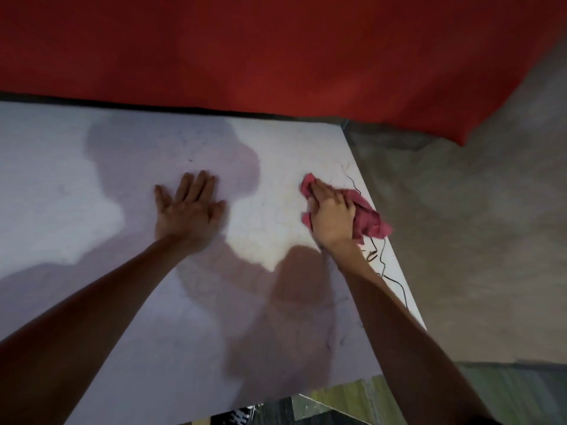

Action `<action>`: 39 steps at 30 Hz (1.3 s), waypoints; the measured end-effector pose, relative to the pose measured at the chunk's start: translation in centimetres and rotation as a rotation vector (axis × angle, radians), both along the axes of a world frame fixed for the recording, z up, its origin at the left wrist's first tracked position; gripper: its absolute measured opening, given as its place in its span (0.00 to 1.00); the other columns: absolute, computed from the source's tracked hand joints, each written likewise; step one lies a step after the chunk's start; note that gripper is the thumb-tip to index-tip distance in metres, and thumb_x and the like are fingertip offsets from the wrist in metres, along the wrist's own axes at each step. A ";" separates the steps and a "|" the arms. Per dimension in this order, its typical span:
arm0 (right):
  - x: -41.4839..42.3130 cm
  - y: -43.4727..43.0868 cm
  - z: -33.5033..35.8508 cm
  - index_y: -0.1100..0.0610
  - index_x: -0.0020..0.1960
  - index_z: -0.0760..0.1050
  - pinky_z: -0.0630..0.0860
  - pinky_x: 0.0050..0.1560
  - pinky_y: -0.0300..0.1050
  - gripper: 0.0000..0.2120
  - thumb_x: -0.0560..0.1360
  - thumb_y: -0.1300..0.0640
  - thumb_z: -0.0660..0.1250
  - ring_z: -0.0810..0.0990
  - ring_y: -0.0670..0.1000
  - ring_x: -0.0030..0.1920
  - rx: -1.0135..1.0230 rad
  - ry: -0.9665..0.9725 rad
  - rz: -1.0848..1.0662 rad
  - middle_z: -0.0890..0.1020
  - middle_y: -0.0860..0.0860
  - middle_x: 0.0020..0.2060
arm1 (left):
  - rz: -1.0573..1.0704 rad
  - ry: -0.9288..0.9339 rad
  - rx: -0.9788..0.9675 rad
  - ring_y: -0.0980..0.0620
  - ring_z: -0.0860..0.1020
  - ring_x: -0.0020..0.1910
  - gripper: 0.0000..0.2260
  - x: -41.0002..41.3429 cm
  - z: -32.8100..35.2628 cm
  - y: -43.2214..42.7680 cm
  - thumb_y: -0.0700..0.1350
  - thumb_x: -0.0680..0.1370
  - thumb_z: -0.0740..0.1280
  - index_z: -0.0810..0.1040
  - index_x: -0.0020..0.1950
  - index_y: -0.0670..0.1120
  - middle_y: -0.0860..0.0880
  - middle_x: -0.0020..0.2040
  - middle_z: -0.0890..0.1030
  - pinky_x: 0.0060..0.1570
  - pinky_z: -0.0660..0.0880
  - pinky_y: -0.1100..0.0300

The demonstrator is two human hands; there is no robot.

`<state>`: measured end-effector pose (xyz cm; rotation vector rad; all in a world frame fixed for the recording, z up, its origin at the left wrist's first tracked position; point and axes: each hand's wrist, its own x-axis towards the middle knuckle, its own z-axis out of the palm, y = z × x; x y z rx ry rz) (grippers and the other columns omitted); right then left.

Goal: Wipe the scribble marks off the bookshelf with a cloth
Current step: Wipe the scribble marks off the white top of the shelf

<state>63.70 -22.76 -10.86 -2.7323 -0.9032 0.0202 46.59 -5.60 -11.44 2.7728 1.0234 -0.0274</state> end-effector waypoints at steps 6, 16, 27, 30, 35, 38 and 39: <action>-11.4 -11.2 -1.5 0.56 0.60 0.80 0.62 0.54 0.46 0.21 0.71 0.55 0.56 0.72 0.48 0.61 0.166 -0.156 0.113 0.81 0.51 0.59 | 0.006 -0.026 -0.002 0.52 0.45 0.78 0.33 0.1 -0.2 0.0 0.59 0.74 0.37 0.47 0.79 0.52 0.53 0.79 0.46 0.72 0.41 0.40; 1.4 1.4 1.2 0.50 0.73 0.65 0.54 0.70 0.51 0.20 0.81 0.55 0.54 0.63 0.50 0.73 0.017 0.037 -0.037 0.67 0.46 0.72 | -0.004 -0.016 -0.001 0.53 0.45 0.78 0.36 0.1 -0.1 0.2 0.62 0.71 0.34 0.48 0.79 0.53 0.54 0.79 0.46 0.72 0.41 0.41; -9.4 -10.8 -1.0 0.51 0.66 0.72 0.68 0.56 0.51 0.25 0.69 0.53 0.55 0.70 0.45 0.65 0.178 -0.068 0.082 0.79 0.50 0.62 | -0.004 -0.009 0.010 0.52 0.42 0.78 0.26 0.1 -0.4 0.1 0.56 0.81 0.40 0.44 0.79 0.52 0.53 0.79 0.44 0.72 0.40 0.40; -3.0 -4.8 -0.1 0.53 0.66 0.76 0.65 0.62 0.55 0.25 0.73 0.49 0.52 0.75 0.54 0.63 0.149 -0.079 -0.089 0.79 0.52 0.62 | 0.000 0.005 0.004 0.52 0.43 0.78 0.31 0.1 -0.2 0.2 0.58 0.76 0.37 0.45 0.79 0.52 0.53 0.79 0.44 0.72 0.40 0.40; 2.2 -0.8 0.4 0.51 0.73 0.66 0.54 0.69 0.52 0.21 0.80 0.54 0.54 0.64 0.51 0.72 0.035 0.008 -0.166 0.68 0.48 0.72 | -0.002 -0.001 -0.008 0.53 0.44 0.78 0.34 0.0 0.0 0.1 0.60 0.73 0.37 0.47 0.79 0.53 0.54 0.79 0.46 0.72 0.42 0.41; -2.9 -5.5 -0.4 0.53 0.67 0.74 0.62 0.65 0.53 0.23 0.75 0.52 0.54 0.71 0.50 0.68 0.107 -0.047 -0.119 0.75 0.48 0.67 | -0.004 -0.016 -0.003 0.52 0.45 0.78 0.34 -0.1 -0.3 0.1 0.60 0.74 0.37 0.48 0.79 0.53 0.54 0.79 0.47 0.72 0.42 0.41; -5.1 -7.5 -0.5 0.54 0.64 0.77 0.68 0.61 0.56 0.23 0.72 0.52 0.56 0.73 0.50 0.65 0.137 -0.098 -0.087 0.79 0.49 0.63 | 0.001 -0.014 -0.006 0.53 0.45 0.78 0.34 0.0 -0.3 0.1 0.60 0.74 0.36 0.47 0.79 0.53 0.54 0.79 0.46 0.72 0.42 0.41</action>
